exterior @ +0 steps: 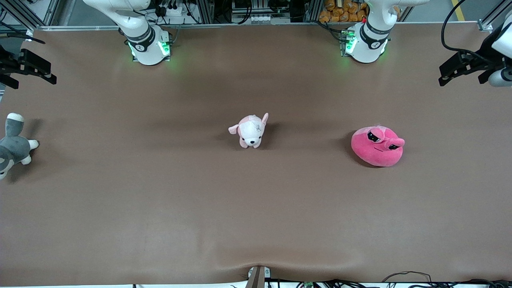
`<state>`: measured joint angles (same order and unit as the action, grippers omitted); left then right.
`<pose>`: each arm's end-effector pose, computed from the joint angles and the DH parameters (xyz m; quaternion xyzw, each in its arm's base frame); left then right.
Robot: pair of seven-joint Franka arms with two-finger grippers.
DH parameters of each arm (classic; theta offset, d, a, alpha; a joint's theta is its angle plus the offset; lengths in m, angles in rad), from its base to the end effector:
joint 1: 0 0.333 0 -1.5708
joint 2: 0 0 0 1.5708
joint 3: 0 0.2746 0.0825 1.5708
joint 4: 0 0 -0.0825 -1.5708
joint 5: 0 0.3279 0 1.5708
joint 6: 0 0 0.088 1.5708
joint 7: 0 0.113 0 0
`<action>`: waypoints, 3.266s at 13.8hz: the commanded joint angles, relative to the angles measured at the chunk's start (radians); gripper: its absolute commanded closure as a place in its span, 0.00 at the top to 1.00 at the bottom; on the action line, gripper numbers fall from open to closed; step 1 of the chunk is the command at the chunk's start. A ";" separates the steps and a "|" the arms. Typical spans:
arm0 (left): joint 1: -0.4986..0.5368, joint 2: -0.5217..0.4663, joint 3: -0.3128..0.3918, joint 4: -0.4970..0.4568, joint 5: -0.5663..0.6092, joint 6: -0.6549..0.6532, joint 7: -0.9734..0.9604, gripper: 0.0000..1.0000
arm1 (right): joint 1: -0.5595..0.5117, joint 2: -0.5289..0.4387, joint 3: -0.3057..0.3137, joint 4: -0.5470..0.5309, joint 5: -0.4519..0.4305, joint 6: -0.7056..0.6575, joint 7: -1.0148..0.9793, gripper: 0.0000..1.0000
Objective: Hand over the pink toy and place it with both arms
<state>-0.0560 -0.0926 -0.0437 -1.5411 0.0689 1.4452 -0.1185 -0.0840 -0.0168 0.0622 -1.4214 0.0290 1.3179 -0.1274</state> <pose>0.4582 -0.0384 0.6229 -0.9992 -0.0137 -0.0023 0.0362 0.4655 -0.0060 0.6244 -0.9974 -0.0557 0.0422 0.0169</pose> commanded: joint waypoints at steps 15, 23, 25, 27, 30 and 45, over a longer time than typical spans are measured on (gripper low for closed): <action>-0.008 0.002 -0.004 0.027 -0.011 -0.049 -0.007 1.00 | -0.008 -0.023 -0.001 -0.021 0.016 0.001 0.005 1.00; -0.005 0.005 -0.004 0.007 -0.012 -0.055 -0.009 1.00 | -0.014 -0.023 -0.001 -0.021 0.016 0.000 0.005 1.00; -0.005 0.011 -0.004 0.007 -0.011 -0.054 -0.012 1.00 | -0.019 -0.022 -0.001 -0.021 0.016 0.001 0.005 1.00; -0.005 0.016 -0.004 0.009 -0.012 -0.052 -0.012 1.00 | -0.014 -0.022 -0.001 -0.021 0.016 0.001 0.005 1.00; -0.002 0.014 -0.002 0.004 -0.012 -0.054 -0.021 1.00 | -0.016 -0.022 -0.001 -0.021 0.016 0.001 0.005 1.00; -0.002 0.033 -0.002 0.004 -0.012 -0.048 -0.142 1.00 | -0.016 -0.022 -0.001 -0.021 0.016 0.000 0.005 1.00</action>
<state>-0.0566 -0.0700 -0.0475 -1.5454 0.0665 1.4038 -0.2242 -0.0865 -0.0168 0.0549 -1.4229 0.0291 1.3179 -0.1271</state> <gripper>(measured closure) 0.000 0.000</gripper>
